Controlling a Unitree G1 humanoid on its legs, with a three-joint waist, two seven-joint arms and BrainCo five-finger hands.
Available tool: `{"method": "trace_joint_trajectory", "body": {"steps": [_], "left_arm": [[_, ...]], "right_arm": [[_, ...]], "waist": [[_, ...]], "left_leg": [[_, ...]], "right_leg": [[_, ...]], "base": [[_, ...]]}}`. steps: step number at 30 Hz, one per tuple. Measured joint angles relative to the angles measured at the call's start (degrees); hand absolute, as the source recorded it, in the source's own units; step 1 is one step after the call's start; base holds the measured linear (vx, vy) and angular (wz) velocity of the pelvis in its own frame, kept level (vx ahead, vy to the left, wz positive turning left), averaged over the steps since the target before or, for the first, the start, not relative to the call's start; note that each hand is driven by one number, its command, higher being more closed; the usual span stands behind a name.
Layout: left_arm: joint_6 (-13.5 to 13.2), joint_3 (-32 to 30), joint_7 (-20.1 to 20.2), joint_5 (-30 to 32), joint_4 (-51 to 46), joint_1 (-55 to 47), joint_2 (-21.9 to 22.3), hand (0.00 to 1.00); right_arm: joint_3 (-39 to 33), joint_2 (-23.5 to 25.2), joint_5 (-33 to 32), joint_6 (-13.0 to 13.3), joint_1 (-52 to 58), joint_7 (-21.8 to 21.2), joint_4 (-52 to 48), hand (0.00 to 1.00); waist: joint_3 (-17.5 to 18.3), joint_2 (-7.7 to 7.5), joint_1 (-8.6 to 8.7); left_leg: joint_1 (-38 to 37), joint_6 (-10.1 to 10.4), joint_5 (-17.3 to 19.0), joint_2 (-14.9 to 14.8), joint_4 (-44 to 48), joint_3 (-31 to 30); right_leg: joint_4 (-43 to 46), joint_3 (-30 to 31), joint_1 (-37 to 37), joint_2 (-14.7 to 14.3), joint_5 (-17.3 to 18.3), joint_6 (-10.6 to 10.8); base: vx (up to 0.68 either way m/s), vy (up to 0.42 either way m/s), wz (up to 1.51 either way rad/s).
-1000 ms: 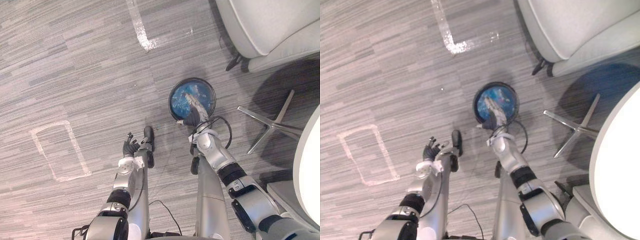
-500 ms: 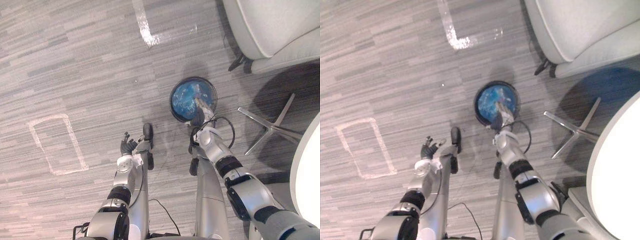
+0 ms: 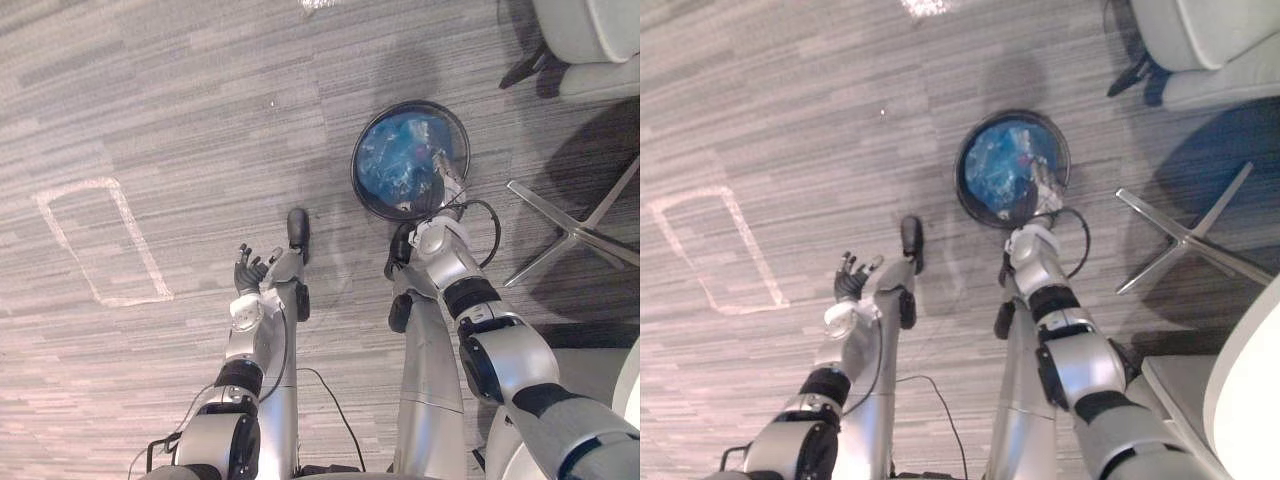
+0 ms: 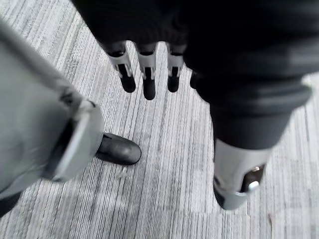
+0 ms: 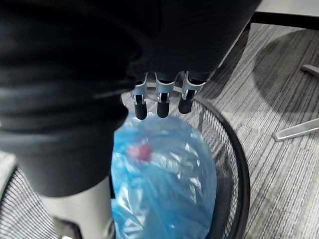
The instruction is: Gather rubbish on tea table into small bin, then transfer packed bag to large trash can.
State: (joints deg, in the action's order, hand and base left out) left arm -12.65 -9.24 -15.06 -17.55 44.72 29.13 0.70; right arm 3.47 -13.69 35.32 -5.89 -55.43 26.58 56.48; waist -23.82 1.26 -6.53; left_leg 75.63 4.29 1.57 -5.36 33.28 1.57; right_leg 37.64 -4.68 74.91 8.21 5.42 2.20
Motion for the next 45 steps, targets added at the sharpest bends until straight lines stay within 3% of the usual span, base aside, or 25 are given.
{"method": "trace_joint_trajectory", "body": {"steps": [8, 9, 20, 34, 41, 45], "left_arm": [[-1.7, 2.0, -0.8, -1.9, -3.7, 1.8, -2.4, 0.0], [-1.8, 2.0, -0.8, -2.0, -3.8, 1.8, -2.6, 0.0], [-0.4, 5.8, -0.8, -4.3, -7.8, 1.7, -4.1, 0.0], [-0.4, 5.2, -0.5, -3.9, -8.1, 1.5, -4.1, 0.0], [1.1, 3.5, 0.2, -2.0, -8.1, -2.5, -3.7, 0.0], [2.4, 3.4, 0.6, 0.0, -7.2, -4.5, -1.6, 0.0]], "right_arm": [[-0.1, -2.9, -1.4, -1.5, -5.2, 0.8, 2.3, 0.0], [-0.1, -3.1, -1.7, -1.5, -5.5, 0.9, 2.7, 1.0], [3.6, -3.9, -10.7, -0.4, -9.4, 3.7, 0.4, 1.0], [1.4, -1.1, -11.9, 1.0, -2.1, 4.1, -10.8, 1.0], [1.0, 4.2, -17.5, 3.2, 7.5, 5.0, -22.4, 1.0], [0.6, 7.4, -20.3, 4.1, 15.1, 4.8, -28.3, 1.0]], "waist": [[-1.5, 1.05, -0.13], [-1.5, 1.09, -0.17], [-1.7, 1.44, -0.97], [-1.6, 1.36, -1.0], [-1.4, 1.16, 0.13], [-1.3, 1.05, 0.7]], "left_leg": [[7.4, 0.5, 0.2, 1.0, 3.3, -2.2], [7.9, 0.5, 0.3, 1.1, 3.5, -2.2], [11.8, 1.0, 0.7, 2.0, 6.0, -3.7], [11.6, 1.1, 1.1, 1.2, 8.9, -3.7], [4.4, 0.6, 1.2, -1.3, 6.5, -1.8], [-2.4, 1.6, 0.5, -2.7, 4.2, -1.3]], "right_leg": [[5.3, -1.2, 7.0, 1.2, 2.7, 0.3], [5.7, -1.3, 7.6, 1.3, 2.9, 0.2], [10.3, -2.7, 11.2, 2.7, 5.5, 0.2], [12.0, -2.9, 10.3, 2.1, 5.7, -0.5], [8.8, -2.8, 3.7, 0.5, 4.6, -0.9], [5.8, -2.8, -2.9, -1.0, 3.0, -2.2]], "base": [[-0.01, -0.008, 0.18], [-0.02, -0.014, 0.19], [-0.02, -0.01, 0.12], [-0.01, 0.001, -0.02], [-0.03, -0.004, -0.19], [-0.01, -0.039, -0.18]]}}
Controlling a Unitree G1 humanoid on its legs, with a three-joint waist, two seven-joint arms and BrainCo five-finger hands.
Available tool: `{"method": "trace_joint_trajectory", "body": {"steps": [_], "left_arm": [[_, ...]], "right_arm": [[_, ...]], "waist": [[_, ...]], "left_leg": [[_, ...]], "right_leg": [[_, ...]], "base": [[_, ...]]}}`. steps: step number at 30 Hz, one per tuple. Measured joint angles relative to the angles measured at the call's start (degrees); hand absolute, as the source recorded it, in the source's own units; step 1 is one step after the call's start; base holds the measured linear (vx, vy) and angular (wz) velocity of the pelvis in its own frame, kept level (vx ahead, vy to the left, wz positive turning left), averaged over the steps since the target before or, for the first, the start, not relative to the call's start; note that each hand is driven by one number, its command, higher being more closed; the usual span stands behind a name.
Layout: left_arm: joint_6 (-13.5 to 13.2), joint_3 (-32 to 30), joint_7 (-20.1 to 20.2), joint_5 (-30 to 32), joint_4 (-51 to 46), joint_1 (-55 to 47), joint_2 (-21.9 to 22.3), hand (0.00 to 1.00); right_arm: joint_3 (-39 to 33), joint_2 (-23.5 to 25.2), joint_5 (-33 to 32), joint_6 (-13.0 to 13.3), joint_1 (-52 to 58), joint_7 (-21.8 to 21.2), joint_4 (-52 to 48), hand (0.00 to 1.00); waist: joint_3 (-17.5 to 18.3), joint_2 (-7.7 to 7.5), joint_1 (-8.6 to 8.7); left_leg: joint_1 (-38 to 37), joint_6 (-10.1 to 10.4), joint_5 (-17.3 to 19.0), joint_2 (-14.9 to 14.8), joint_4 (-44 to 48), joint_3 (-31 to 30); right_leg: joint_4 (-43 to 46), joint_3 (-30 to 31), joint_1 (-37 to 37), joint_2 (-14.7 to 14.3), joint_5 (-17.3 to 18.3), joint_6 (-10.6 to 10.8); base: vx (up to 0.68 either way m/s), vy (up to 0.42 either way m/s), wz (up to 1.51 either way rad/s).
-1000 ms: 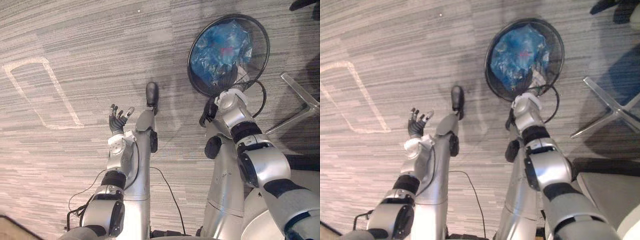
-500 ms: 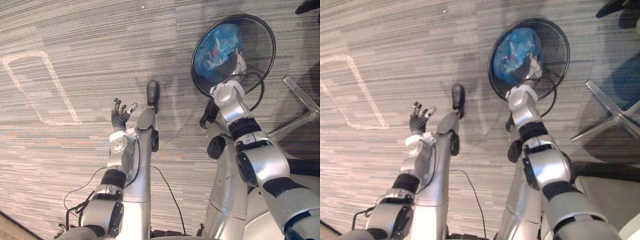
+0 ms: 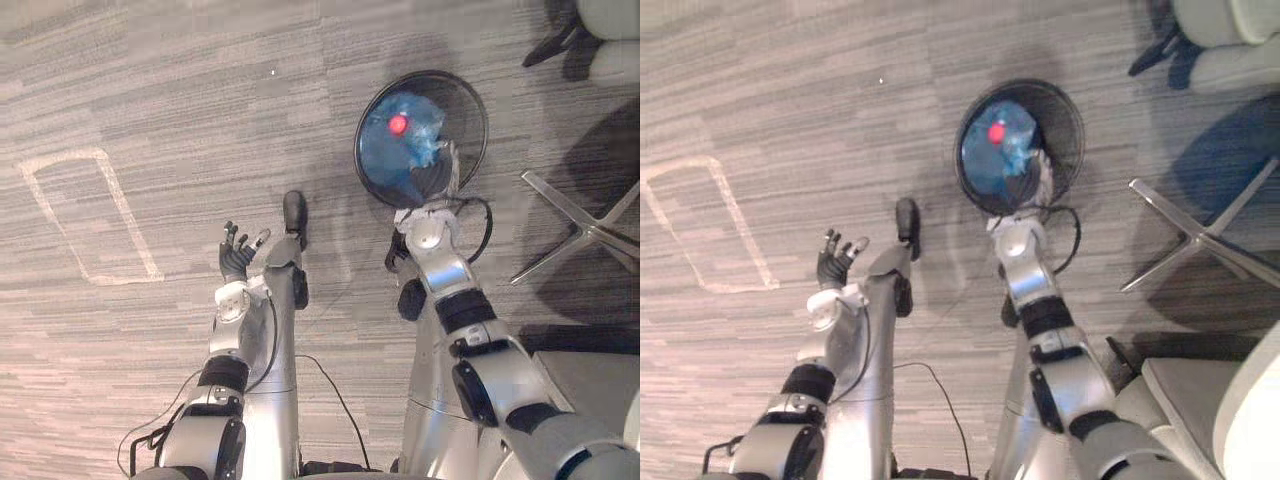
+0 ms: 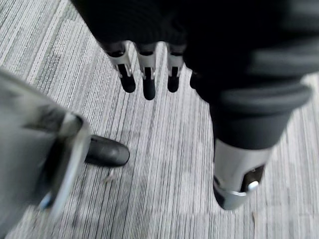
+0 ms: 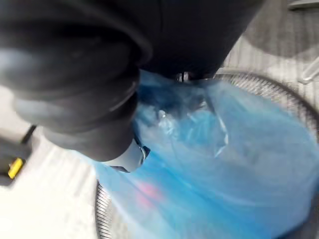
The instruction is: Gather rubbish on tea table into small bin, then transfer packed bag to large trash can.
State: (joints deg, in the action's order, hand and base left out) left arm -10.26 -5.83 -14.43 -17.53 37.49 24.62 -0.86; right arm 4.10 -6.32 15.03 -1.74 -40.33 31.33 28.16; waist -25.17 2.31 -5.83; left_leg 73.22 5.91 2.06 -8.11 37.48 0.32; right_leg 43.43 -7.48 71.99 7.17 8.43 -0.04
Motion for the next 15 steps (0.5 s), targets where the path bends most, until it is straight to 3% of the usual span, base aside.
{"method": "trace_joint_trajectory", "body": {"steps": [4, 7, 14, 15], "left_arm": [[1.5, 0.5, 0.5, 1.7, 0.5, -2.8, 3.0, 0.0], [2.1, 0.7, 1.1, 2.8, 0.4, -5.7, 2.6, 0.0], [3.5, 0.5, 1.3, 5.2, 3.0, -12.0, 2.4, 0.0], [3.5, 0.3, 1.4, 5.6, 3.8, -13.6, 2.4, 0.0]], "right_arm": [[0.4, 2.8, -1.5, 1.4, 7.9, -1.6, -7.4, 1.0], [1.2, 4.9, -1.7, 3.0, 14.4, -3.3, -14.0, 1.0], [4.5, 6.5, -2.7, 4.0, 25.5, -6.5, -21.7, 1.0], [5.3, 6.6, -2.7, 4.1, 27.4, -7.2, -23.0, 1.0]], "waist": [[0.0, -0.2, 1.15], [1.1, -2.17, 1.27], [2.7, -3.93, 1.74], [4.8, -4.49, 1.82]], "left_leg": [[-9.8, -0.3, 0.7, -0.9, -2.3, 1.3], [-17.8, -0.4, 1.5, -1.9, -5.3, 3.0], [-33.0, -0.5, 1.8, -1.5, -11.0, 4.3], [-34.5, -0.4, 1.8, -1.5, -11.8, 4.6]], "right_leg": [[-4.2, 0.2, -9.9, -1.0, -0.8, 0.2], [-8.6, 1.4, -17.5, -2.2, -1.2, 1.3], [-16.2, 1.2, -33.3, -2.3, -2.2, 1.5], [-17.5, 1.2, -34.9, -2.3, -2.4, 1.6]], "base": [[0.01, -0.033, -0.25], [0.01, 0.002, -0.29], [0.08, 0.019, -0.04], [0.09, 0.002, -0.04]]}}
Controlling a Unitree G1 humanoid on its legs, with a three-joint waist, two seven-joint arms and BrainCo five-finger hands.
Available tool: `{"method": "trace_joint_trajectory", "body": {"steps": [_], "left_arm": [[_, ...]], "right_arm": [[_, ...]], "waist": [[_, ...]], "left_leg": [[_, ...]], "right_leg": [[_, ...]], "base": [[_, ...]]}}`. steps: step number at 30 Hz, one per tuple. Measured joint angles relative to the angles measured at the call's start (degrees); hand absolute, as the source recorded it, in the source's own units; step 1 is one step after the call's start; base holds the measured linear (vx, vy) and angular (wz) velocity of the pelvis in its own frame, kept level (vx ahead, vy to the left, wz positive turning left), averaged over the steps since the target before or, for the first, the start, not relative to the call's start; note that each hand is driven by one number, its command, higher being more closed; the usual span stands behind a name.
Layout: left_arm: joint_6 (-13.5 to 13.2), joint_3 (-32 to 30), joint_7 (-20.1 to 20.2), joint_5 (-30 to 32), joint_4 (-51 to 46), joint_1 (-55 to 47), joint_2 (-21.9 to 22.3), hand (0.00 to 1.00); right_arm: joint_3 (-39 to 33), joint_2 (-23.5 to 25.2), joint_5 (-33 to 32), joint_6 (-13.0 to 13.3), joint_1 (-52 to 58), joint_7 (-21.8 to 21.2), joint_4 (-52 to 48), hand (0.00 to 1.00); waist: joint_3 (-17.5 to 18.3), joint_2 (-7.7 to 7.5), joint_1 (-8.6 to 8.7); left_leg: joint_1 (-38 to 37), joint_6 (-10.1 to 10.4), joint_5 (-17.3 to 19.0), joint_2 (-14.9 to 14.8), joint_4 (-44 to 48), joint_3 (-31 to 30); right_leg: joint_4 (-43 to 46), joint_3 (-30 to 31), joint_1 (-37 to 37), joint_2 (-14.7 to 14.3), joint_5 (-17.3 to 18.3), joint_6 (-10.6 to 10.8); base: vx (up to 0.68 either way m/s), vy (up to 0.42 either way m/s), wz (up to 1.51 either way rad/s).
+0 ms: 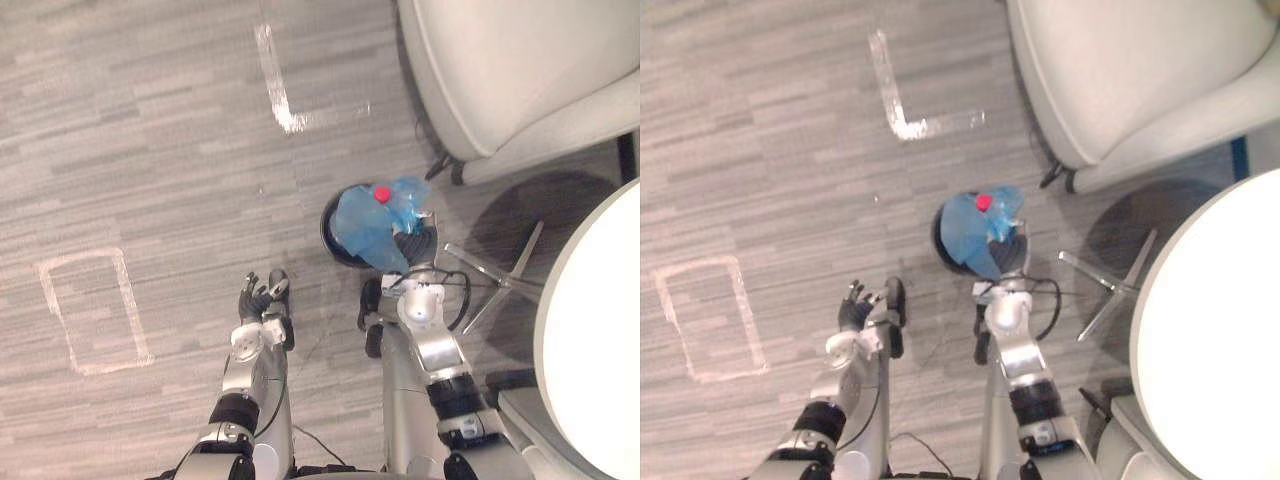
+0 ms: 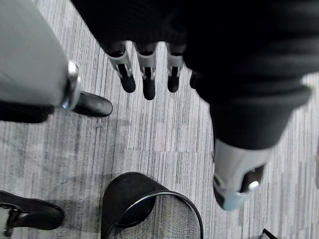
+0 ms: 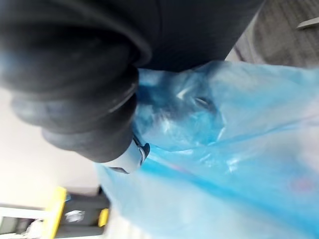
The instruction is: Gather rubbish on tea table into small bin, then transfer packed bag to large trash can.
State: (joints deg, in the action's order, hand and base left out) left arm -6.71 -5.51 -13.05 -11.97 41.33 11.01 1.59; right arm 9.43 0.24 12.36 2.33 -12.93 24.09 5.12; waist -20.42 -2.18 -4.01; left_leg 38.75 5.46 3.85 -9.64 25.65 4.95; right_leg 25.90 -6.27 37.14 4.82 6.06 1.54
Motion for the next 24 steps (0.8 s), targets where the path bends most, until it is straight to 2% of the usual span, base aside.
{"method": "trace_joint_trajectory", "body": {"steps": [2, 7, 10, 13, 19, 22, 24], "left_arm": [[0.3, -0.1, 0.2, 0.8, 1.3, -1.6, 0.0, 0.0], [0.9, 1.8, 1.3, 3.0, 2.8, -5.1, 0.1, 0.0], [0.9, 5.1, 2.1, 3.5, 3.1, -7.6, -1.4, 0.0], [0.9, 7.5, 2.2, 4.3, 1.1, -9.0, -3.3, 0.0], [-0.2, 11.3, 3.5, 6.7, -15.5, -14.8, -8.3, 0.0], [-1.8, 12.0, 4.5, 8.6, -22.9, -16.3, -10.6, 0.0], [-2.2, 12.2, 4.5, 8.9, -25.5, -16.4, -11.6, 0.0]], "right_arm": [[0.6, 0.1, 0.0, 0.4, 1.7, -1.1, -1.2, 1.0], [1.0, 0.2, 0.0, 1.7, 6.4, -3.8, -4.5, 1.0], [2.1, -1.0, 0.0, 1.9, 8.6, -6.5, -4.3, 1.0], [2.6, -3.1, -1.3, 2.4, 9.6, -9.4, -4.3, 1.0], [3.8, -8.6, -4.1, 4.5, 9.5, -15.1, -4.2, 1.0], [4.8, -11.1, -5.9, 5.2, 9.1, -16.9, -4.0, 1.0], [5.5, -11.9, -6.1, 5.4, 8.4, -17.4, -3.9, 1.0]], "waist": [[1.5, -0.66, 0.22], [6.5, -1.16, 0.48], [10.0, -1.3, 0.7], [11.1, -1.31, 0.96], [13.4, -1.12, 1.14], [15.7, -1.17, 1.12], [16.0, -1.16, 1.07]], "left_leg": [[-3.4, 0.1, 0.0, 0.0, -1.5, 0.6], [-10.8, 0.1, 0.2, 0.5, -5.9, 1.6], [-15.9, 0.3, -0.7, 1.4, -10.9, 2.3], [-19.8, 0.3, -2.1, 2.0, -15.1, 2.6], [-26.9, 0.3, -3.2, 3.2, -20.9, 4.0], [-27.3, 0.2, -3.2, 3.4, -21.6, 4.3], [-28.1, 0.1, -3.3, 3.5, -22.0, 4.9]], "right_leg": [[-2.3, 0.2, -3.5, -0.1, -0.5, 0.2], [-8.2, 0.3, -11.5, -0.2, -1.6, 0.9], [-13.0, 0.9, -16.0, -0.2, -3.0, 1.3], [-17.5, 1.1, -20.0, -0.3, -4.6, 1.5], [-24.3, 2.4, -26.8, -0.4, -7.3, 2.1], [-25.4, 3.0, -27.2, -0.3, -7.8, 2.3], [-25.8, 3.5, -27.6, -0.3, -8.1, 2.3]], "base": [[0.13, -0.004, -0.08], [0.14, 0.009, -0.05], [0.09, 0.013, -0.1], [0.12, 0.019, 0.0], [0.07, 0.017, -0.1], [0.03, 0.008, -0.06], [0.01, 0.003, -0.15]]}}
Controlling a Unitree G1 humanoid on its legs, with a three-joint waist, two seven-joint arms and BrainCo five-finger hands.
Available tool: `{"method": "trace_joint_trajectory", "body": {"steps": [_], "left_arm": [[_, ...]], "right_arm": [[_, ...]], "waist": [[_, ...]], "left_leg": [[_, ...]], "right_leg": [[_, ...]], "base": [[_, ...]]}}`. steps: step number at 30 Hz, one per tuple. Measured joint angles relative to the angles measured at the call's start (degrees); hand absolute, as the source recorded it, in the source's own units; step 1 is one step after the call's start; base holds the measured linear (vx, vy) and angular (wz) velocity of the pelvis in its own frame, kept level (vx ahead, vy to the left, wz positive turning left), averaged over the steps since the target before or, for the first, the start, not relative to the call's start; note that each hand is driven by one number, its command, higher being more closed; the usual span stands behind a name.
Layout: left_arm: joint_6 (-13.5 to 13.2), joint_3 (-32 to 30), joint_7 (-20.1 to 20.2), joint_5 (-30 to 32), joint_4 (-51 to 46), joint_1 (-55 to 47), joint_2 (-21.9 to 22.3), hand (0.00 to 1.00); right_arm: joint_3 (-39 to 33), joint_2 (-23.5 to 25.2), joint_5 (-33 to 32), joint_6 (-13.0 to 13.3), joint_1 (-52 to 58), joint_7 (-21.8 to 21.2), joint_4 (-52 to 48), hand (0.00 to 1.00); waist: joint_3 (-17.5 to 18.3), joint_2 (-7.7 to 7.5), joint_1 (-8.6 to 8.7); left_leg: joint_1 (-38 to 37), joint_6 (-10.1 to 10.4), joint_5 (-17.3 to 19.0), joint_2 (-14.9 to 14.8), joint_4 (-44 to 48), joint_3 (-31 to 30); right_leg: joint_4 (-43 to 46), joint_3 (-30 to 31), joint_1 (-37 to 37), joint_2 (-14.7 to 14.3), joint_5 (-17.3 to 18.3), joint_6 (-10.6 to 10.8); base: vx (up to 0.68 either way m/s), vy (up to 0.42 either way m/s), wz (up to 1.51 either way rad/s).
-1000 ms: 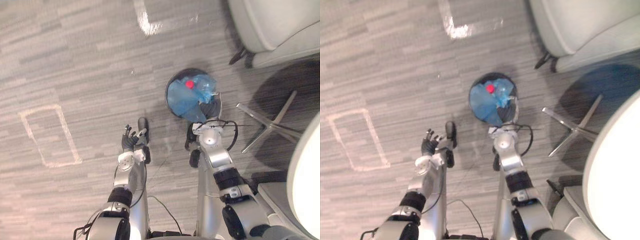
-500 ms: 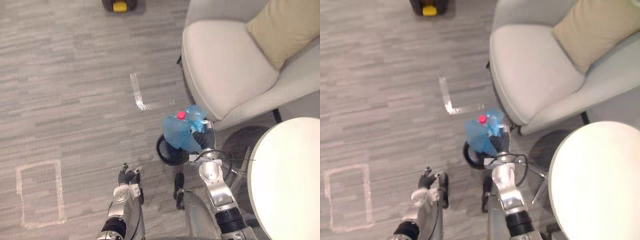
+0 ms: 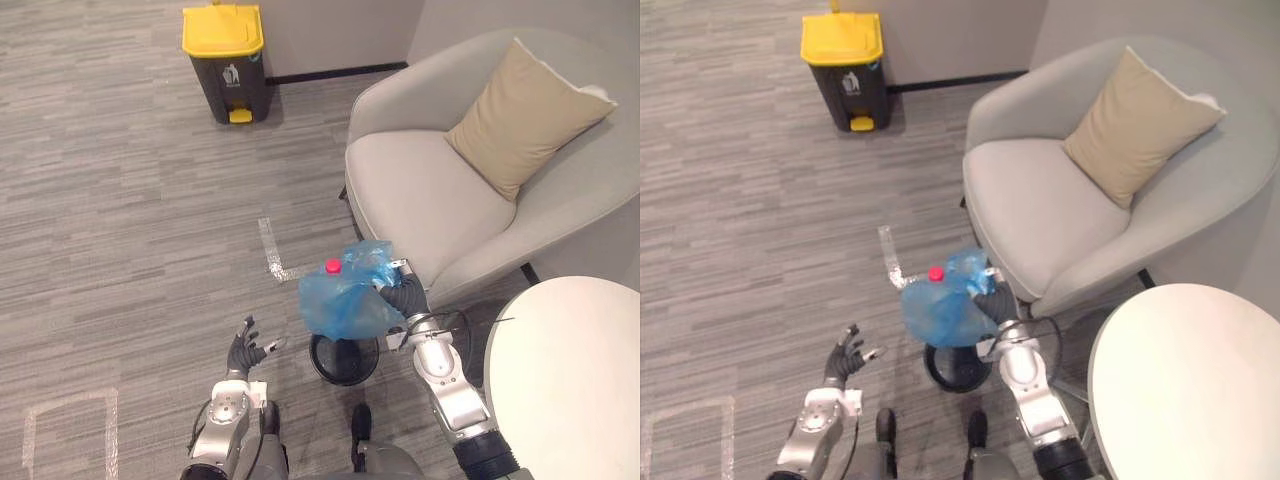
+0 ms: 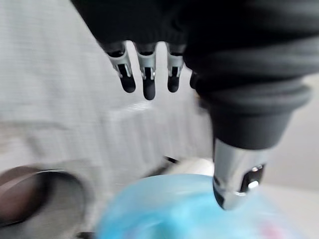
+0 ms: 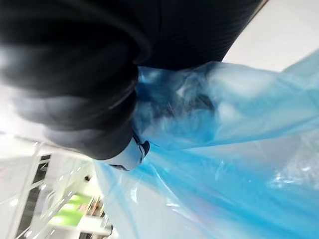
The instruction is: Gather rubbish on tea table into small bin, then transfer packed bag to large trash can.
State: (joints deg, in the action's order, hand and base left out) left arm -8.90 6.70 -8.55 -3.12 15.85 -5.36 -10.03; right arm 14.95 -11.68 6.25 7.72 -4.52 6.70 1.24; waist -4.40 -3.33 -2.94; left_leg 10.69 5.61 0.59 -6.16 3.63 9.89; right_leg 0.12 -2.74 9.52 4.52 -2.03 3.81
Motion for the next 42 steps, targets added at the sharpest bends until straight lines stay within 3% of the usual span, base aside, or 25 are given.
{"method": "trace_joint_trajectory", "body": {"steps": [5, 16, 22, 32, 42], "left_arm": [[-1.7, 0.2, 0.3, 0.9, -6.7, -0.1, -3.8, 0.0], [-4.5, 5.5, 8.6, -2.7, -14.9, 0.8, -17.5, 0.0], [-5.2, 10.1, 10.1, 0.8, -15.1, 6.4, -23.9, 0.0], [-6.8, 17.4, 11.5, 4.4, -15.1, 11.4, -27.8, 0.0], [-7.0, 21.9, 11.8, 5.3, -15.1, 13.9, -27.3, 0.0]], "right_arm": [[1.7, -3.2, -0.1, 0.7, -2.3, -1.5, 0.2, 1.0], [3.4, -12.4, -2.4, 1.9, -6.0, -4.6, -4.6, 1.0], [5.2, -14.7, -3.0, 4.1, -6.7, -5.8, -7.7, 1.0], [12.8, -16.6, -4.0, 4.4, -10.8, -6.4, -7.7, 1.0], [17.6, -16.6, -4.0, 4.6, -13.3, -6.8, -7.7, 1.0]], "waist": [[1.1, 0.27, 0.18], [3.9, 1.42, 1.18], [4.6, 1.55, 2.49], [5.5, 1.68, 3.39], [6.3, 1.82, 3.91]], "left_leg": [[-2.2, -0.2, -1.5, 0.4, -3.1, 0.6], [-6.8, -0.2, -4.4, 1.2, -9.5, 2.2], [-7.5, -0.3, -4.6, 1.3, -9.5, 2.2], [-7.7, -0.2, -4.7, 1.4, -9.6, 2.7], [-7.8, -0.2, -4.7, 1.4, -9.6, 3.3]], "right_leg": [[-1.0, 1.1, -0.8, 0.0, -0.8, 0.0], [-2.5, 3.7, -1.7, -0.2, -2.1, 0.3], [-2.8, 3.7, -2.6, -0.1, -2.3, 0.2], [-3.5, 4.4, -2.7, -0.1, -2.8, 0.2], [-3.5, 5.1, -2.5, -0.1, -3.0, 0.2]], "base": [[-0.03, -0.001, -0.09], [-0.03, 0.009, -0.11], [0.0, 0.0, -0.01], [-0.01, -0.001, -0.02], [-0.01, -0.002, -0.03]]}}
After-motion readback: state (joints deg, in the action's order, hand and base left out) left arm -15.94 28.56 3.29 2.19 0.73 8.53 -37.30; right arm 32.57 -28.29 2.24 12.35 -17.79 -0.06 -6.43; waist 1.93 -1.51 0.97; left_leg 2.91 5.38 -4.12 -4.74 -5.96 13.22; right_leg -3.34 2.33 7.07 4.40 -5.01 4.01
